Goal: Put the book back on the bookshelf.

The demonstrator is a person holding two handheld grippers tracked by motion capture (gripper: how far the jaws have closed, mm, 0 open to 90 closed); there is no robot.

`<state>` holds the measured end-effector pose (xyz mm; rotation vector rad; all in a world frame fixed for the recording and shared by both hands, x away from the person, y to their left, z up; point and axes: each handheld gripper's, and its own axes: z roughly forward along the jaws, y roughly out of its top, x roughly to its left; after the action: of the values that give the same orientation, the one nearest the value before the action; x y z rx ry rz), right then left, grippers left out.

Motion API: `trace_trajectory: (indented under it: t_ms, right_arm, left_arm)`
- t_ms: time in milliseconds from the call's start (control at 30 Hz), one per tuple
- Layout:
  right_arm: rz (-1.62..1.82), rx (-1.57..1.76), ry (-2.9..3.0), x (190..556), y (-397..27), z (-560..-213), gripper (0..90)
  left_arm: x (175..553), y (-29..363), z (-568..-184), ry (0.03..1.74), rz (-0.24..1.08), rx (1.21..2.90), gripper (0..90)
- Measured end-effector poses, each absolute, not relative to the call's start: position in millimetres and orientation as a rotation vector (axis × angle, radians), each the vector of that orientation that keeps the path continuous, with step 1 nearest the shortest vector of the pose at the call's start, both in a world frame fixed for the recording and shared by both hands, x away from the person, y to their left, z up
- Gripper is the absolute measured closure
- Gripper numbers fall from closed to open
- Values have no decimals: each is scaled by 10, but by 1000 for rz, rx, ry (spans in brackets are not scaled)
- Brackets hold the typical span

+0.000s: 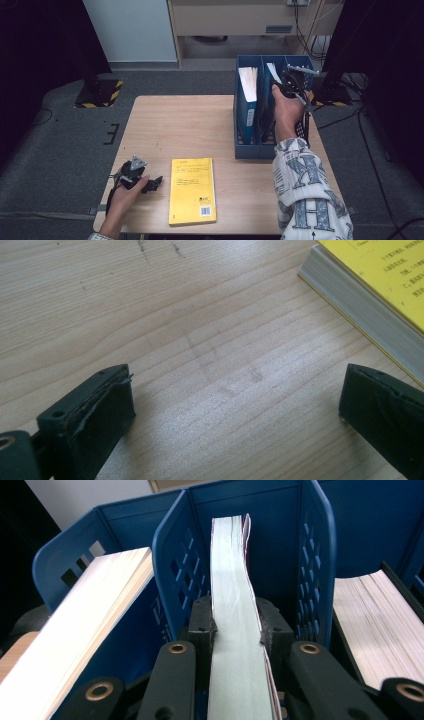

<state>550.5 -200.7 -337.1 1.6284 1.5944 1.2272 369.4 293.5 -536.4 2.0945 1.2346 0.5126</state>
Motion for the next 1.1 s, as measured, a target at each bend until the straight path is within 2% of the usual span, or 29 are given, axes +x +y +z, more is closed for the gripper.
trace_trajectory:
  t_ms: [1100]
  right_arm:
    - [1186, 1565, 1625, 5408, -1771, -3478, 720]
  left_arm:
    - [3694, 2933, -5362, 1238, 510, 2097, 4]
